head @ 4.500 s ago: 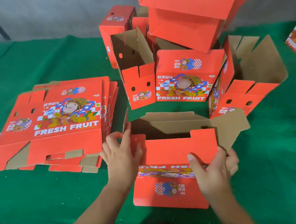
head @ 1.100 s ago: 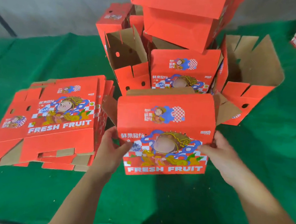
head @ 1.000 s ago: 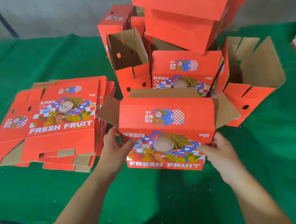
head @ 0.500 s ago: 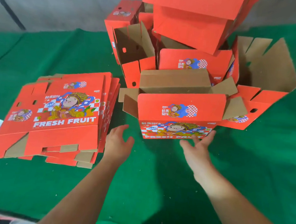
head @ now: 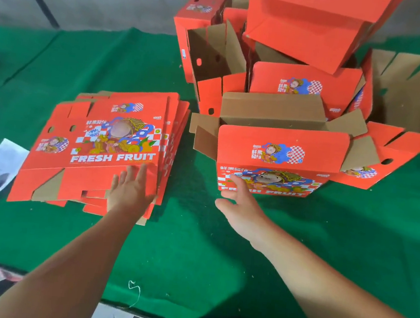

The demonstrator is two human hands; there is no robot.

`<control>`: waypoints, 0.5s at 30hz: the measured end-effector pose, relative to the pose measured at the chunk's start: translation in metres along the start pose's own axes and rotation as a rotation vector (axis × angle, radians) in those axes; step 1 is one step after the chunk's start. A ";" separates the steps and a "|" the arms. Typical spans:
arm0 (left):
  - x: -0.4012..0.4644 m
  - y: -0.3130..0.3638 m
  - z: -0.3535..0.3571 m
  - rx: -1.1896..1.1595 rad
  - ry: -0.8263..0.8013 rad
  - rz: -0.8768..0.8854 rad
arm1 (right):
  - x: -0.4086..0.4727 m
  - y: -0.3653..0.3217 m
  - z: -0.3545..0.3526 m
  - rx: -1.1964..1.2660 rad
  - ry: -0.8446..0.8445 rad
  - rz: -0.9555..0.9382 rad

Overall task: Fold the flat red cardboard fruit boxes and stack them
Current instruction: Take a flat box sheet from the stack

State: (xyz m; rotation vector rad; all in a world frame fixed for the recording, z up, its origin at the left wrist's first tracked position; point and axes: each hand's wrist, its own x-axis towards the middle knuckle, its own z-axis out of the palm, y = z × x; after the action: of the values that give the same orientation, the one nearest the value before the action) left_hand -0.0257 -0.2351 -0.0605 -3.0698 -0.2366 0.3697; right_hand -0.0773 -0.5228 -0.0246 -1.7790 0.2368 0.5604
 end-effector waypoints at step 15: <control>-0.011 -0.026 -0.001 0.050 0.135 0.109 | -0.014 0.017 0.050 -0.230 -0.282 0.038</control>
State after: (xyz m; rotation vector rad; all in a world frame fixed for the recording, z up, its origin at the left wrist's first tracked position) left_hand -0.0401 -0.2107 -0.0557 -3.0496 -0.0547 0.1681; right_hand -0.1097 -0.4822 -0.0415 -1.8927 0.0105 0.8860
